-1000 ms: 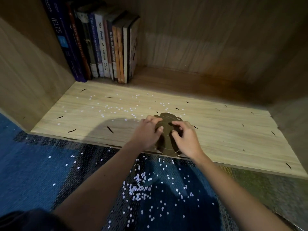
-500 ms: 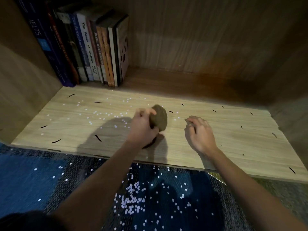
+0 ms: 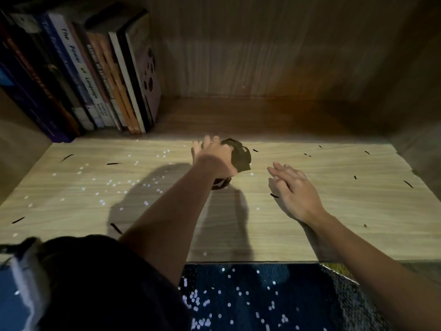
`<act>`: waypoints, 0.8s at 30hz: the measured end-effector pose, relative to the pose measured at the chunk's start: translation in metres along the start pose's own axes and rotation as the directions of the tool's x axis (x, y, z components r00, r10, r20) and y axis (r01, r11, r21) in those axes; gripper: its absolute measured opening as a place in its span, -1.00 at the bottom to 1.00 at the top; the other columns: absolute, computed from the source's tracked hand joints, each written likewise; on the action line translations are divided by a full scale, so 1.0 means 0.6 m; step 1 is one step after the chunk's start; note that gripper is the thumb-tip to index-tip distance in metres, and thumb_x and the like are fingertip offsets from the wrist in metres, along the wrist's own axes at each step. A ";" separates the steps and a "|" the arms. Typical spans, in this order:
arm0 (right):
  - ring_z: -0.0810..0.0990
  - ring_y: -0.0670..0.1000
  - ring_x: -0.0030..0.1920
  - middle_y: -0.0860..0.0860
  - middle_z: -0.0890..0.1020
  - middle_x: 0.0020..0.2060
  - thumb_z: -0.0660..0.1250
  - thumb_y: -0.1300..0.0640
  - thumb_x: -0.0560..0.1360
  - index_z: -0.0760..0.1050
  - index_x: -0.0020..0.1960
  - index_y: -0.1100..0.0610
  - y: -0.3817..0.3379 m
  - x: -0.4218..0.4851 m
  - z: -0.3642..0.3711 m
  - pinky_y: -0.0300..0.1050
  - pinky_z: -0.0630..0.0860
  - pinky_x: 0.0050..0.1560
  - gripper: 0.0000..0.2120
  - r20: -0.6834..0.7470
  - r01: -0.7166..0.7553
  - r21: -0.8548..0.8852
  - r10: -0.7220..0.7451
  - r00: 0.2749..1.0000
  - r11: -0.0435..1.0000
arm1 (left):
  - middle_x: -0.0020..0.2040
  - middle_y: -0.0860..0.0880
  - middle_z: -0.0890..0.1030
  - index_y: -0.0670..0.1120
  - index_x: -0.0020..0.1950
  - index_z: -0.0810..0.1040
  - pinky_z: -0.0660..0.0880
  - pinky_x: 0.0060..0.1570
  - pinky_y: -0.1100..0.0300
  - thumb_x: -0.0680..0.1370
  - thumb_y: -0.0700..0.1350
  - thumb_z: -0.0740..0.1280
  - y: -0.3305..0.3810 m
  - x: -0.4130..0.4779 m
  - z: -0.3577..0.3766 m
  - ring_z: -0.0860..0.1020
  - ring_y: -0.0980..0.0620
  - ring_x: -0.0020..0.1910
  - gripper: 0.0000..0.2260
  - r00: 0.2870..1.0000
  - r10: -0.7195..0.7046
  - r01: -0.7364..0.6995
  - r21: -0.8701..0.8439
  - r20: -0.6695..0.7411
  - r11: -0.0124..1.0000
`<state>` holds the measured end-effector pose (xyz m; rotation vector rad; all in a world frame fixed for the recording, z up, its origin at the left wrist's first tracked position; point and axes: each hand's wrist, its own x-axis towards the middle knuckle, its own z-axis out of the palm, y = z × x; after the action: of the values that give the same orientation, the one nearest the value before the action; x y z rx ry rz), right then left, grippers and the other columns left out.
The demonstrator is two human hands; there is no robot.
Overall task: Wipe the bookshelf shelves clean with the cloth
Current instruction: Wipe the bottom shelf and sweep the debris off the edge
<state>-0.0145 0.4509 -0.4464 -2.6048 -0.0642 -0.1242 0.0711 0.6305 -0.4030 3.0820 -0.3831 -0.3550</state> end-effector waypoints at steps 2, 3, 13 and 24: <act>0.17 0.00 0.46 -0.02 0.30 0.42 0.07 0.11 0.60 0.36 0.37 0.04 0.001 -0.001 0.002 -0.17 0.00 0.41 -0.65 -0.002 -0.005 -0.016 0.005 1.000 1.000 | 0.31 -0.13 0.37 -0.01 0.35 0.37 0.19 0.26 -0.08 0.48 0.01 0.27 0.002 -0.001 -0.002 0.23 -0.14 0.32 -0.56 0.998 0.032 -0.024 0.121 -0.062 0.992; 0.16 0.00 0.46 -0.03 0.30 0.43 0.06 0.06 0.60 0.36 0.37 0.03 0.001 -0.003 0.003 -0.17 0.00 0.41 -0.64 0.003 -0.011 -0.025 0.011 1.000 1.000 | 0.28 -0.13 0.40 -0.01 0.33 0.37 0.23 0.23 -0.04 0.49 -0.04 0.25 0.003 -0.008 0.000 0.26 -0.13 0.28 -0.60 0.993 0.063 -0.047 0.159 -0.097 0.986; 0.11 -0.02 0.47 -0.05 0.26 0.44 -0.06 -0.12 0.47 0.33 0.39 0.01 0.000 -0.003 0.007 -0.10 0.00 0.43 -0.45 0.024 -0.027 -0.037 0.028 0.999 0.999 | 0.23 -0.01 0.48 0.15 0.33 0.34 0.34 0.25 0.05 0.46 -0.07 0.27 -0.048 -0.048 -0.027 0.47 -0.06 0.19 -0.56 0.948 0.015 -0.166 -0.452 -0.319 0.876; 0.14 -0.03 0.46 -0.05 0.30 0.43 0.06 0.06 0.60 0.36 0.37 0.02 0.003 0.001 0.002 -0.14 -0.02 0.42 -0.64 0.024 -0.037 0.011 0.037 0.999 0.999 | 0.35 0.05 0.31 0.16 0.36 0.35 0.25 0.33 -0.05 0.48 -0.17 0.22 -0.013 -0.117 0.041 0.27 -0.02 0.29 -0.53 0.893 0.444 -0.450 -0.121 -0.077 0.885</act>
<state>-0.0138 0.4497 -0.4483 -2.5950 -0.0254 -0.0796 0.0009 0.6552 -0.4118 2.7453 -0.9978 -0.2765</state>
